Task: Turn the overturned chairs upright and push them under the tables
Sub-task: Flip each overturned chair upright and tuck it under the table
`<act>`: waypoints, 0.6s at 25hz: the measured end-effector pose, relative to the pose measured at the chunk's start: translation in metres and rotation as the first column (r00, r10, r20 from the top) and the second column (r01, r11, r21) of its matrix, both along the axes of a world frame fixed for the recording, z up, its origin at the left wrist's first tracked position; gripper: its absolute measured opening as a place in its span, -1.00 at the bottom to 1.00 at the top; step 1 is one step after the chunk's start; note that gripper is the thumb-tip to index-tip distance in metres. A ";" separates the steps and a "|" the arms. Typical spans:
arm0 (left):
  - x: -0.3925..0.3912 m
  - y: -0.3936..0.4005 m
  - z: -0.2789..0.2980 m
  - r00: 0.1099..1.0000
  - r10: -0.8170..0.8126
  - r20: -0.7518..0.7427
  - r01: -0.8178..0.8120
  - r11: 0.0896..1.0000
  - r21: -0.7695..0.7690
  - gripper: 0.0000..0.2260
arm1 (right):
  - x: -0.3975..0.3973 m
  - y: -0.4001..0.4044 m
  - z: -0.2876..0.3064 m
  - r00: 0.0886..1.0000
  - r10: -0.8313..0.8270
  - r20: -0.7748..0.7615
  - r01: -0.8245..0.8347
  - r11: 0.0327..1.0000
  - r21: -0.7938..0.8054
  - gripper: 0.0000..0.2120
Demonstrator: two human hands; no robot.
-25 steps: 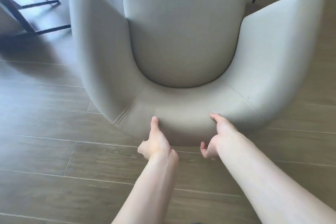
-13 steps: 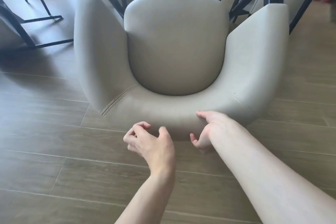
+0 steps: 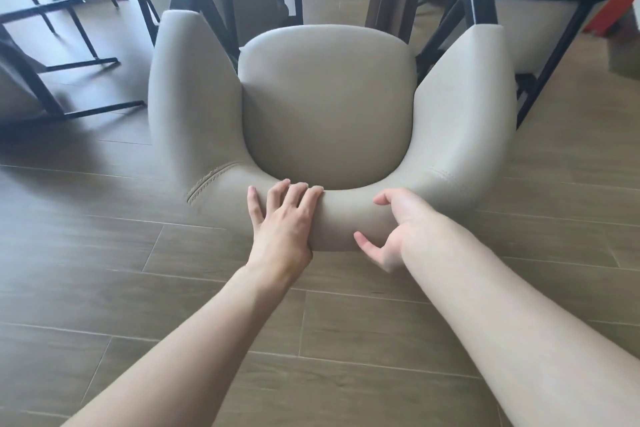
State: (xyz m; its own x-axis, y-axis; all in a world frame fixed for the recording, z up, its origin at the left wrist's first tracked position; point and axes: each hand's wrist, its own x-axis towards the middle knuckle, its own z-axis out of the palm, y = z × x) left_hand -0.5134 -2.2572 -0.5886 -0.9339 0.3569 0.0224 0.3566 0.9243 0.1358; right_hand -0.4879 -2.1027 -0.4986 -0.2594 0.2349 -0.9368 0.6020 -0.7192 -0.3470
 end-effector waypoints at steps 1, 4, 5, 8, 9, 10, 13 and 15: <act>-0.011 0.002 0.005 1.000 -0.007 0.001 0.007 1.000 0.001 -0.14 | -0.005 0.004 0.006 0.998 0.058 -0.041 -0.057 0.998 0.013 -0.67; -0.040 0.010 0.019 1.000 -0.016 -0.013 0.016 1.000 0.016 -0.17 | -0.013 0.021 0.017 0.784 0.611 0.110 -0.614 0.735 0.289 -0.67; -0.049 0.012 0.024 1.000 -0.018 -0.015 0.018 1.000 0.018 -0.17 | -0.017 0.027 0.017 0.586 0.737 0.337 -0.782 0.404 0.475 -0.67; -0.069 0.017 0.033 1.000 -0.026 -0.008 0.026 1.000 -0.004 -0.18 | -0.035 0.045 0.007 0.366 0.616 0.698 -0.507 -0.496 0.704 -0.44; -0.074 0.019 0.035 0.999 -0.030 -0.012 0.030 1.000 -0.011 -0.18 | -0.043 0.048 0.004 0.293 0.636 0.714 -0.466 -0.557 0.687 -0.20; -0.079 0.019 0.037 0.999 -0.034 -0.010 0.034 0.999 -0.021 -0.18 | -0.051 0.048 0.001 0.206 0.653 0.729 -0.499 -0.571 0.652 0.00; -0.096 0.022 0.041 0.999 -0.055 -0.003 0.055 0.998 -0.036 -0.19 | -0.070 0.050 -0.019 0.231 0.618 0.751 -0.471 -0.605 0.642 0.10; -0.107 0.024 0.047 0.998 -0.063 0.008 0.063 0.997 -0.053 -0.18 | -0.080 0.052 -0.026 0.311 0.618 0.722 -0.403 -0.602 0.689 0.08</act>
